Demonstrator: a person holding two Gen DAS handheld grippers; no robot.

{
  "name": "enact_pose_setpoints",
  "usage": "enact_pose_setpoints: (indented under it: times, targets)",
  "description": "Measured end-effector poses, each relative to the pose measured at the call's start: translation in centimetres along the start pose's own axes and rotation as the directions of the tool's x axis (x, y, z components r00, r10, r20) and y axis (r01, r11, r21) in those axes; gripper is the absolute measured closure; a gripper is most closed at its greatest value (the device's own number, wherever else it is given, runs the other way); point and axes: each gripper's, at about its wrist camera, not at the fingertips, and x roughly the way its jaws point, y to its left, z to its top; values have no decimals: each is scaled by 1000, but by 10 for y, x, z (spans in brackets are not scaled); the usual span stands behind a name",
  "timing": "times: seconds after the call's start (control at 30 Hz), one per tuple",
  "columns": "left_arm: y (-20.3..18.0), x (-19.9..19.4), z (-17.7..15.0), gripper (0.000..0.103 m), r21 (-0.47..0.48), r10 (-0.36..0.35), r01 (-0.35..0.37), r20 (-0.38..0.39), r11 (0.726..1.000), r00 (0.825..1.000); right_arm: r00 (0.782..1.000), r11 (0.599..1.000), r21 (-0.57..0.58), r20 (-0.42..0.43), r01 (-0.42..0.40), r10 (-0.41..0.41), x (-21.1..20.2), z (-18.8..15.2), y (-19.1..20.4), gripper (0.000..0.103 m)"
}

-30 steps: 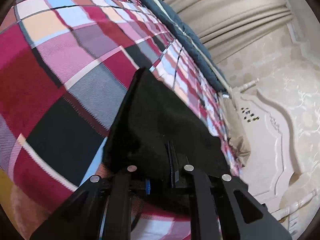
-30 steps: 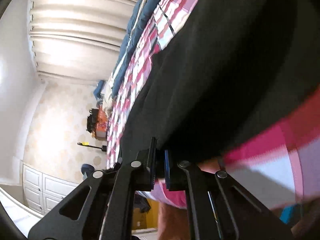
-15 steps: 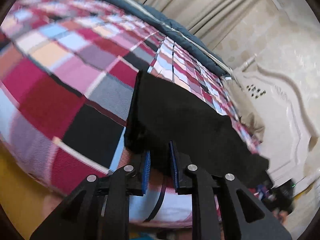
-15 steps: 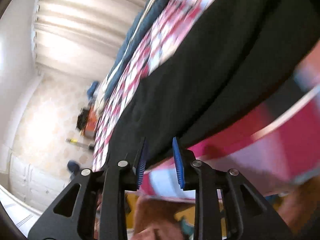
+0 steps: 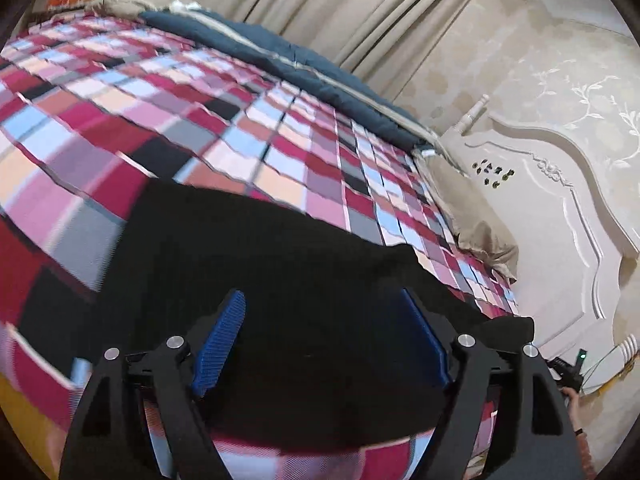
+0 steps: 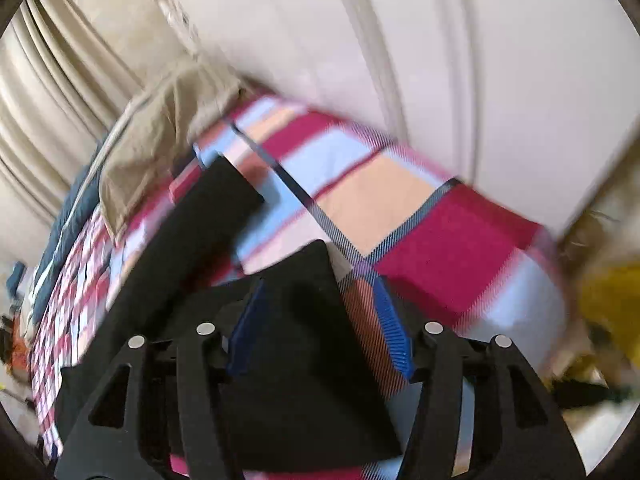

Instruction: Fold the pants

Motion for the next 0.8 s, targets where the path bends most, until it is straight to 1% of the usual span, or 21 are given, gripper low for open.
enact_pose_setpoints:
  times: [0.03, 0.07, 0.1, 0.13, 0.2, 0.27, 0.3, 0.37, 0.4, 0.43, 0.5, 0.53, 0.57, 0.6, 0.63, 0.67, 0.7, 0.73, 0.8]
  targets:
    - [-3, 6, -1, 26, 1, 9, -9, -10, 1000, 1000, 1000, 1000, -14, -9, -3, 3, 6, 2, -3, 49]
    - [-5, 11, -3, 25, 2, 17, -17, -21, 1000, 1000, 1000, 999, -47, -8, 1, -1, 0, 0, -5, 77]
    - [-6, 15, -4, 24, 0, 25, -25, -33, 1000, 999, 1000, 996, -92, -15, 1, -3, 4, -1, 6, 95]
    - [-7, 19, -6, 23, -5, 33, -34, -45, 999, 998, 999, 991, -137, -42, -8, 3, 5, 3, 13, 95]
    - [-4, 26, -9, 22, -32, 43, -46, -64, 998, 997, 999, 982, -188, -35, 30, -38, 2, 5, 22, 96]
    - [-2, 28, -11, 21, -60, 44, -48, -59, 997, 997, 995, 966, -238, 28, 98, -95, -8, 12, 31, 96]
    - [-2, 28, -11, 21, -67, 44, -48, -54, 997, 998, 992, 962, -243, 64, 122, -109, -7, 22, 35, 96]
    - [-3, 28, -12, 20, -67, 49, -52, -48, 996, 998, 989, 962, -237, 95, 136, -117, -2, 37, 38, 97]
    - [-3, 29, -13, 20, -63, 53, -56, -45, 996, 998, 985, 955, -248, 102, 162, -141, 2, 40, 39, 97]
    - [-5, 29, -14, 20, -59, 57, -60, -43, 996, 997, 979, 940, -275, 98, 201, -180, 13, 42, 41, 97]
    - [-6, 31, -16, 20, -41, 67, -68, -37, 997, 997, 974, 929, -291, 67, 228, -217, 36, 42, 41, 95]
    - [-7, 31, -17, 19, -35, 69, -70, -36, 997, 997, 977, 940, -264, 63, 215, -205, 42, 43, 37, 93]
    - [-8, 31, -17, 19, -24, 71, -72, -35, 997, 997, 980, 951, -237, 68, 199, -188, 41, 44, 34, 84]
    - [-9, 31, -18, 19, -19, 72, -73, -35, 997, 997, 982, 964, -191, 71, 183, -172, 37, 47, 29, 79]
    - [-9, 32, -19, 18, -14, 70, -71, -34, 997, 997, 982, 971, -153, 79, 184, -174, 31, 49, 25, 71]
    - [-9, 32, -19, 18, -11, 68, -69, -34, 998, 997, 979, 972, -131, 93, 193, -182, 24, 49, 22, 67]
    - [-8, 33, -18, 17, -9, 65, -66, -34, 998, 997, 973, 973, -105, 123, 206, -193, 14, 48, 22, 66]
    - [-8, 33, -19, 17, -9, 62, -63, -34, 998, 997, 973, 979, -72, 147, 189, -177, 2, 45, 21, 64]
    - [-6, 33, -19, 17, -15, 54, -55, -30, 998, 998, 984, 997, -19, 165, 79, -75, -10, 39, 22, 60]
